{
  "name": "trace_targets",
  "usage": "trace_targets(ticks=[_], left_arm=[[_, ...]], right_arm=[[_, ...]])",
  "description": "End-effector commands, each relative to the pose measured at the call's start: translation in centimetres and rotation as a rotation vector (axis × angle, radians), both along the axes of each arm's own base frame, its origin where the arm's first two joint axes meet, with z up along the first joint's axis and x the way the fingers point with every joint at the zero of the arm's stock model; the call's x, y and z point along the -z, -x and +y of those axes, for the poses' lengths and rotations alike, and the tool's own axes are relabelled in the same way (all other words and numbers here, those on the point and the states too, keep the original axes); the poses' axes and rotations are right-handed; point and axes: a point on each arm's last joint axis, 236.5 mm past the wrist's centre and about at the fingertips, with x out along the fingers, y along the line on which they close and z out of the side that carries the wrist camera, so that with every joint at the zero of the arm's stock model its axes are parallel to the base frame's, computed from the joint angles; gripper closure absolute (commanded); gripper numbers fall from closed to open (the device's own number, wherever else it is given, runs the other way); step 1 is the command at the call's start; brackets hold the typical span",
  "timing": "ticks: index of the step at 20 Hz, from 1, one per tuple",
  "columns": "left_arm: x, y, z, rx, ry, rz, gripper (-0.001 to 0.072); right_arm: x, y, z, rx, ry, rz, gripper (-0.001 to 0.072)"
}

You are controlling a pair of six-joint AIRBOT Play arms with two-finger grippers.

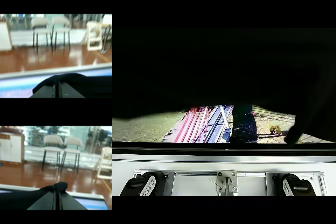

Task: Fold the shirts.

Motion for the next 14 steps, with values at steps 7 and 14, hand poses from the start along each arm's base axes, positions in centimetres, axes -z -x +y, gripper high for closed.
trace_targets(ticks=[7, 14], left_arm=[[22.8, -7.6, 3.9, -0.088, 0.046, 0.705, 0.0662], [38.2, -20.7, 6.5, -0.151, 0.205, 0.969, 0.0662]], right_arm=[[17.4, -9.9, -0.1, -0.025, -0.073, 0.748, 0.0644], [41.4, -26.7, 2.9, -0.119, -0.335, 1.172, 0.0645]])
